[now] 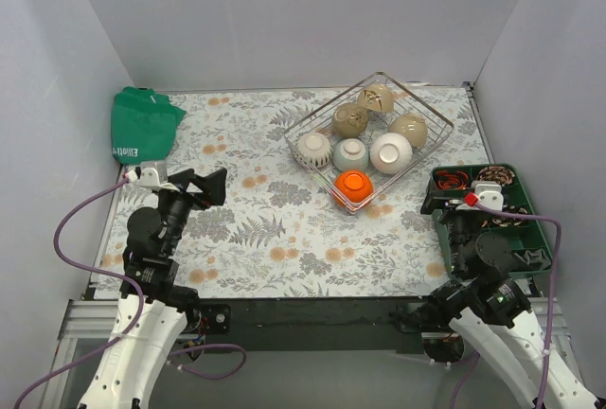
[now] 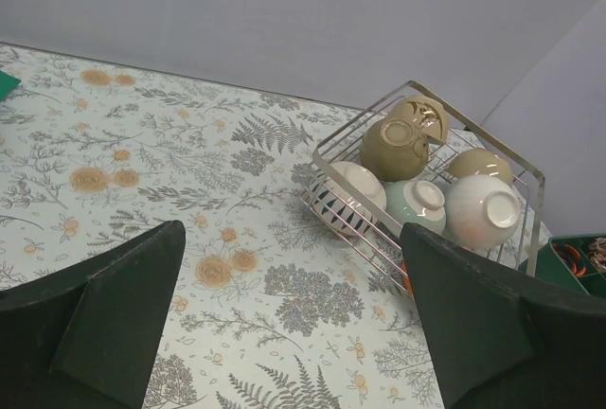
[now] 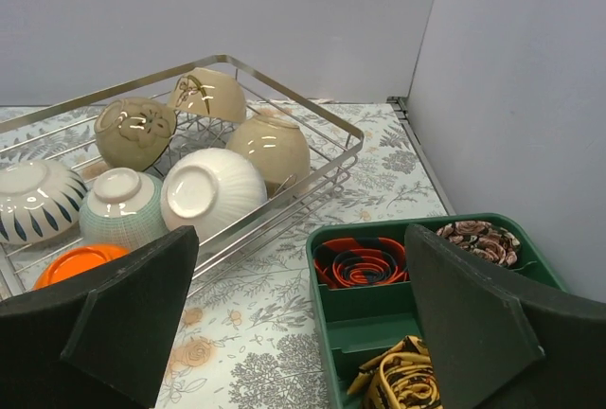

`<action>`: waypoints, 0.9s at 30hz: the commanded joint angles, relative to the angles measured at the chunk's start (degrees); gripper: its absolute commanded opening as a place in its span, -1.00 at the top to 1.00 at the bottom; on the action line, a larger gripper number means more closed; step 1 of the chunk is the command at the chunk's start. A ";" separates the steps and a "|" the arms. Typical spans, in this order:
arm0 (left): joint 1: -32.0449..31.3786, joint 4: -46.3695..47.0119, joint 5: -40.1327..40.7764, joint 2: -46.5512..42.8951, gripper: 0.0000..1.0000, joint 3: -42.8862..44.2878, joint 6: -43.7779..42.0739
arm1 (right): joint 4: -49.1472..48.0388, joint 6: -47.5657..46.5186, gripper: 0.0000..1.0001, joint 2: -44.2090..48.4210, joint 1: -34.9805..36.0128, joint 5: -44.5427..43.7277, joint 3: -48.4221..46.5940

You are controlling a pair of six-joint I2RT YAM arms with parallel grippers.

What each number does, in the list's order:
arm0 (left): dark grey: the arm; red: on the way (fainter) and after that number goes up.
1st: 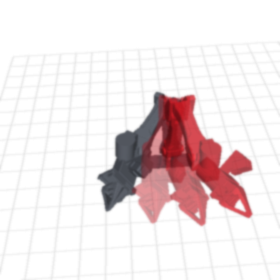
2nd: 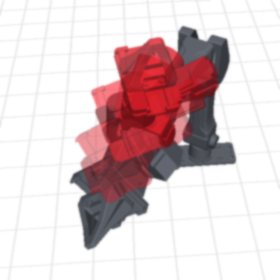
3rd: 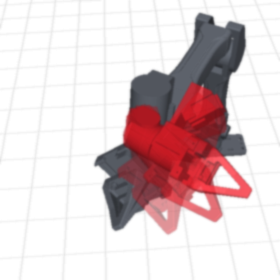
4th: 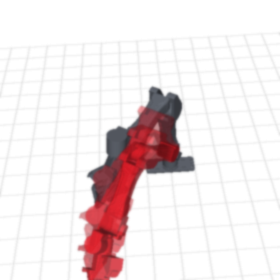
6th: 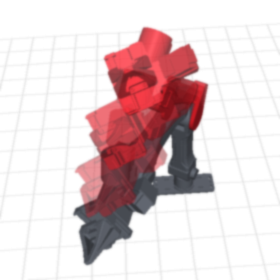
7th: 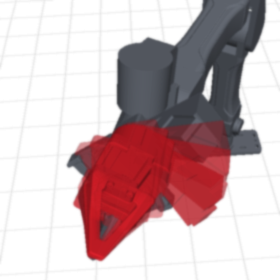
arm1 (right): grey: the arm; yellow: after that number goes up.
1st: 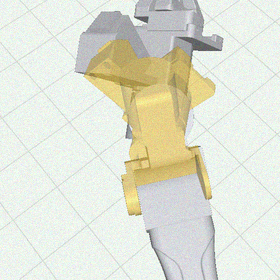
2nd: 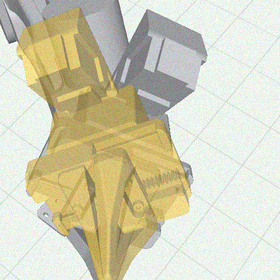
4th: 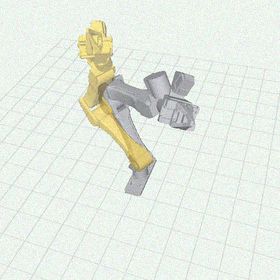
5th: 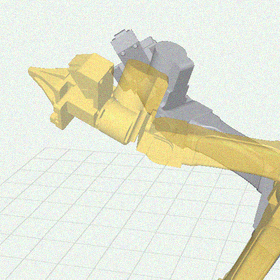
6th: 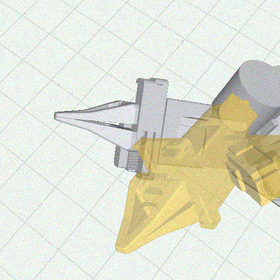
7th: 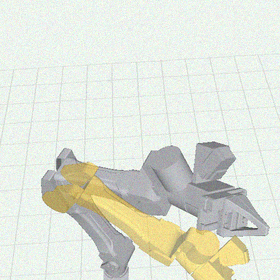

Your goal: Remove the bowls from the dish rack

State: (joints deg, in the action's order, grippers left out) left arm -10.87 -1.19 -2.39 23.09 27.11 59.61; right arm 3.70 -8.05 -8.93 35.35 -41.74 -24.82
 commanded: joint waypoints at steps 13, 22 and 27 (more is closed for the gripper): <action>0.24 0.75 -0.51 -3.93 -0.96 1.28 0.50 | 1.48 5.15 -0.97 -18.63 -0.02 12.89 -9.19; -1.34 0.05 0.11 -7.18 -0.96 0.75 0.06 | 0.69 7.61 -0.97 -42.53 -0.02 24.52 -19.56; -1.96 -0.21 0.37 -7.80 -0.96 0.75 -0.11 | 1.13 7.61 -0.97 -53.55 -2.47 21.61 -26.76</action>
State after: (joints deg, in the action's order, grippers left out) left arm -12.23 -1.19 -2.39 16.08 27.11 60.25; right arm 6.31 -1.63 -57.25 35.14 -19.90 -45.23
